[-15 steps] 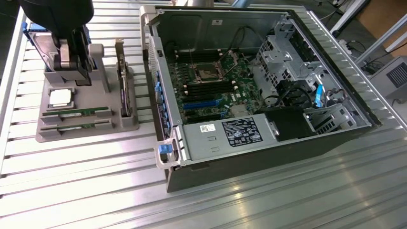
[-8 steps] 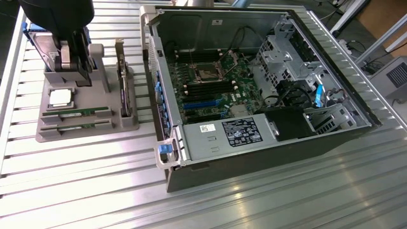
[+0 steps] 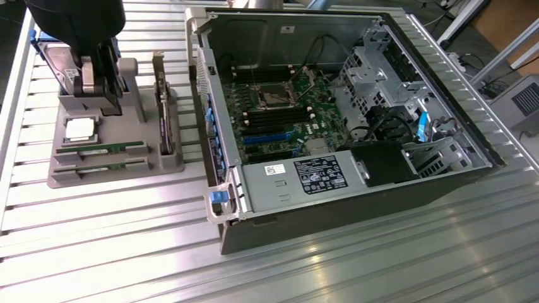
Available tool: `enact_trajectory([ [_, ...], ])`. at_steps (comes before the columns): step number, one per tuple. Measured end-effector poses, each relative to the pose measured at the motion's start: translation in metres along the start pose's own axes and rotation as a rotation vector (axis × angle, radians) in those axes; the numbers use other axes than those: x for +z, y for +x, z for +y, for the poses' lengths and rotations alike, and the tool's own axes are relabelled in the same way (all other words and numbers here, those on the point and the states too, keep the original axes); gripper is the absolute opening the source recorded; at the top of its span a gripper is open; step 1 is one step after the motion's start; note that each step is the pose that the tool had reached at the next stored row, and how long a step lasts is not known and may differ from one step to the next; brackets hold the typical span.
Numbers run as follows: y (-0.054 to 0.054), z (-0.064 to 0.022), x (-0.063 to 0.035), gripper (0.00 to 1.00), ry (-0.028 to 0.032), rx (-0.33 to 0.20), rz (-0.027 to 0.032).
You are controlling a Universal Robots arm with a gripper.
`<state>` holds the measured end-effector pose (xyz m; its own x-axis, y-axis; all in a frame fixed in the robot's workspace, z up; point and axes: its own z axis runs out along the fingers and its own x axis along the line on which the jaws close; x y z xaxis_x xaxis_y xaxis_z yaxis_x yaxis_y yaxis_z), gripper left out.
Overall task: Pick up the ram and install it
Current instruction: 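Pick up the ram and move it above insertion slot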
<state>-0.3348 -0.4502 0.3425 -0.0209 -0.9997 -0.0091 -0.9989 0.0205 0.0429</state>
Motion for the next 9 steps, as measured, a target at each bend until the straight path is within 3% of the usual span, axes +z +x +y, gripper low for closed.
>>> enact_trajectory([
  [9,0.0000,-0.0001,0.0029,0.36,0.0000,-0.002,0.0001],
])
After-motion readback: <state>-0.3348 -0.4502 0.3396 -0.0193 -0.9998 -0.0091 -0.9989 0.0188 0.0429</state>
